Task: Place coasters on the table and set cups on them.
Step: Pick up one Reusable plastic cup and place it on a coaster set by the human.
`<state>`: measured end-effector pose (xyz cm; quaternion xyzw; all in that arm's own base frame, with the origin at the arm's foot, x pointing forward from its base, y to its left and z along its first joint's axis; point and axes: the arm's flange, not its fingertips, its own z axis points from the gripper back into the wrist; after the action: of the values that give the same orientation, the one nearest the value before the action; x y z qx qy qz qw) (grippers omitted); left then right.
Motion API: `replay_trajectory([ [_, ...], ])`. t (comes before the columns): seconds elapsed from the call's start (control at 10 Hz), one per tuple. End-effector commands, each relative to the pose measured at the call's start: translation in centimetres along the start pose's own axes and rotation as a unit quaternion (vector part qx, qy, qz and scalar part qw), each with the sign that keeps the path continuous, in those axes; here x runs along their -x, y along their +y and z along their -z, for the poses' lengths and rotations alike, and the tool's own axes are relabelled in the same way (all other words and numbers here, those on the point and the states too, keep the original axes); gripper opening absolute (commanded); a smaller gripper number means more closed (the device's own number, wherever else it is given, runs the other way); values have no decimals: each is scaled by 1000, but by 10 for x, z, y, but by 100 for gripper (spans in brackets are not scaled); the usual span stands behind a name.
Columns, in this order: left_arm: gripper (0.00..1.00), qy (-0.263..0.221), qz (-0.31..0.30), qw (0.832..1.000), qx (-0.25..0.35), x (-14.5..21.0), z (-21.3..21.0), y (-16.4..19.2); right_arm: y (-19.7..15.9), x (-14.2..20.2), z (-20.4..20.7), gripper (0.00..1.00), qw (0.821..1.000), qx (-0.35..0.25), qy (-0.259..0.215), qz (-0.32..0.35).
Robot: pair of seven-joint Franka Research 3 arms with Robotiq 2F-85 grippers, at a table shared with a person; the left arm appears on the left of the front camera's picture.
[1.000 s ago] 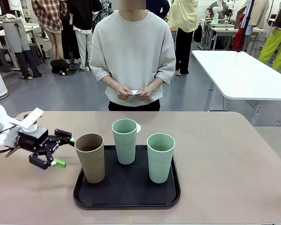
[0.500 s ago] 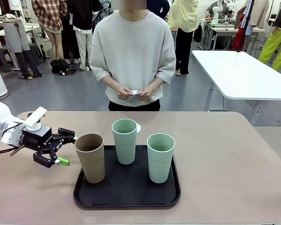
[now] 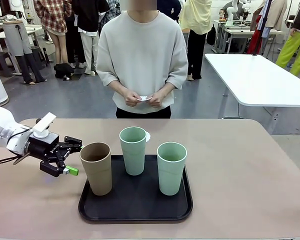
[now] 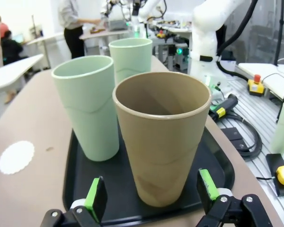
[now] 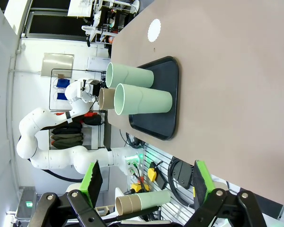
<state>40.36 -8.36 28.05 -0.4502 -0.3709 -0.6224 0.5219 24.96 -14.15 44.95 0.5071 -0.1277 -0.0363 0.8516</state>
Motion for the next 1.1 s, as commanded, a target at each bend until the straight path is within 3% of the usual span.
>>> replay_trajectory([
  [0.0, 100, -7, -8, 1000, 4, -1, 8, -5, 0, -1, 0, 100, 1000, -8, -2, -2],
  [1.0, 100, -31, -9, 995, 90, 4, 47, 7, 0, -1, 0, 100, 1000, -8, -2, -2],
])
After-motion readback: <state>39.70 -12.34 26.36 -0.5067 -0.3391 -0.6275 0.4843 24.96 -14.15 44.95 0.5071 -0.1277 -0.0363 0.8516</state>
